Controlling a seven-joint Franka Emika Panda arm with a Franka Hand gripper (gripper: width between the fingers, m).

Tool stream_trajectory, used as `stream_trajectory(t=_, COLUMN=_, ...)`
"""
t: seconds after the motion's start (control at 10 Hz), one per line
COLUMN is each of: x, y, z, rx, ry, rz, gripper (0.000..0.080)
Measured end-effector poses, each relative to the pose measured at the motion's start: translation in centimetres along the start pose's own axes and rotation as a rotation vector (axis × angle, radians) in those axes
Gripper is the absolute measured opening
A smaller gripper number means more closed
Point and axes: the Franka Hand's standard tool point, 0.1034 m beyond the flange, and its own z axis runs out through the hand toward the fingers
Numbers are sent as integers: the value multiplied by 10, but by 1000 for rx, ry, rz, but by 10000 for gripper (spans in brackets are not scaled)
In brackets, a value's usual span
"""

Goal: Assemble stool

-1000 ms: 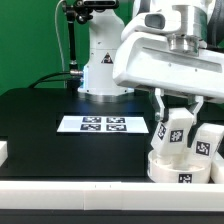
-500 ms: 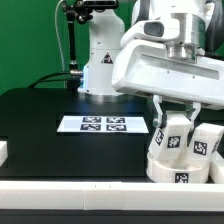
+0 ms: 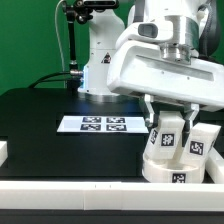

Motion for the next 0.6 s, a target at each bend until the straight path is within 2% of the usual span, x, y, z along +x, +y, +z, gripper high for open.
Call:
stream_trajectory(t=0.1, x=2, y=1, z=-2, rx=8, ry=-20, rz=7, gripper=551)
stream_trajectory(t=0.2, x=7, y=2, z=-8, rx=18, ry=-34, rz=15, gripper=632)
stream_trajectory(t=0.4, x=13, y=6, z=-19, rx=38, ry=-71, rz=22, gripper=646)
stream_trajectory(t=0.6, x=23, y=22, z=-28, rx=54, ry=-112, rz=30, gripper=649)
